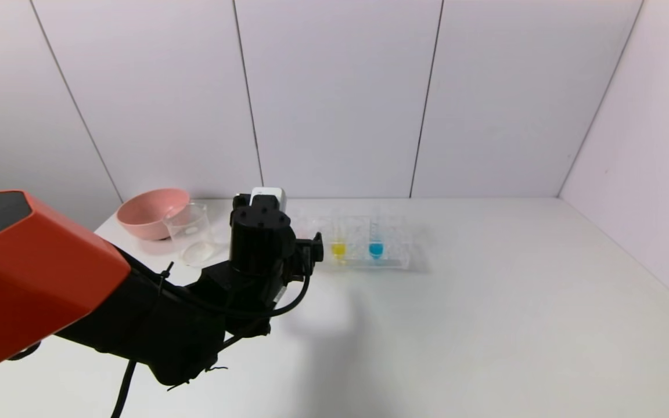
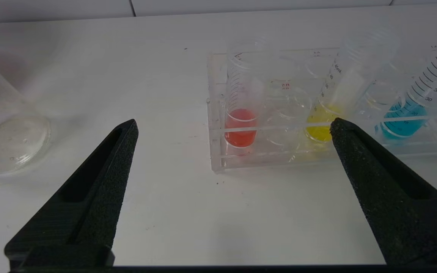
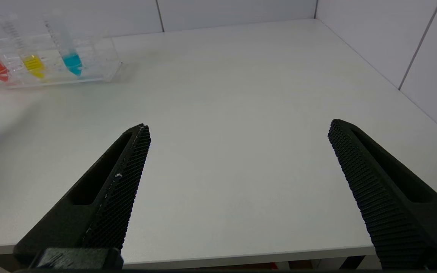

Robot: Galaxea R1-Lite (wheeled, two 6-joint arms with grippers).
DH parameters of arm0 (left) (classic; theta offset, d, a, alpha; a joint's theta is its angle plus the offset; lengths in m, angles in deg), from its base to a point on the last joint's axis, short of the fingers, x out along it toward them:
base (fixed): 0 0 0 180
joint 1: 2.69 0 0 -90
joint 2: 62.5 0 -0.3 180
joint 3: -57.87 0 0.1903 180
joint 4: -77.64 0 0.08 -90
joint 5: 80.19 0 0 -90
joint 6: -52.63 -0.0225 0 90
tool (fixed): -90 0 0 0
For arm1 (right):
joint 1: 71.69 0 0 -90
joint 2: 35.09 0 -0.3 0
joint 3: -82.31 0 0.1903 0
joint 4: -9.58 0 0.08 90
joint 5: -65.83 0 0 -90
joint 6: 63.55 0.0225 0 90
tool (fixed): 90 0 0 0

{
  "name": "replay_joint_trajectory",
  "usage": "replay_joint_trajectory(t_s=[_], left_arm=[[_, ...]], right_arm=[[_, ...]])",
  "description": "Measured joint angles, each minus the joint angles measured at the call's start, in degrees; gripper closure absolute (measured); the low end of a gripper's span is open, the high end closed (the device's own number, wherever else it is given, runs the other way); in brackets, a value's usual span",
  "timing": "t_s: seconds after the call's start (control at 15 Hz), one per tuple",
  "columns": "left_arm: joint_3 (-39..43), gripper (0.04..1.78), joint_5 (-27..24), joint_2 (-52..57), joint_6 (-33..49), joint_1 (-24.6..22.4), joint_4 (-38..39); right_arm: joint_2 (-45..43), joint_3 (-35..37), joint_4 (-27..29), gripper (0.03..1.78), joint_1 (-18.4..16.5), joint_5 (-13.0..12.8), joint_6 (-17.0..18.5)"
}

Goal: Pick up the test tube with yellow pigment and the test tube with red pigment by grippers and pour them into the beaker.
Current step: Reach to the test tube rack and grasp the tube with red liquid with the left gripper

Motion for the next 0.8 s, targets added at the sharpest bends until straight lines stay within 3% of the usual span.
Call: replay_joint_trajectory(t_s=[0.8], left_arm=[[-11.56,0.06,-0.56,-11.58,-4.06,-2.51,2.58]], right_arm=[[0.00,0.00,-0.02,0.10,0.00,0.02,0.00]])
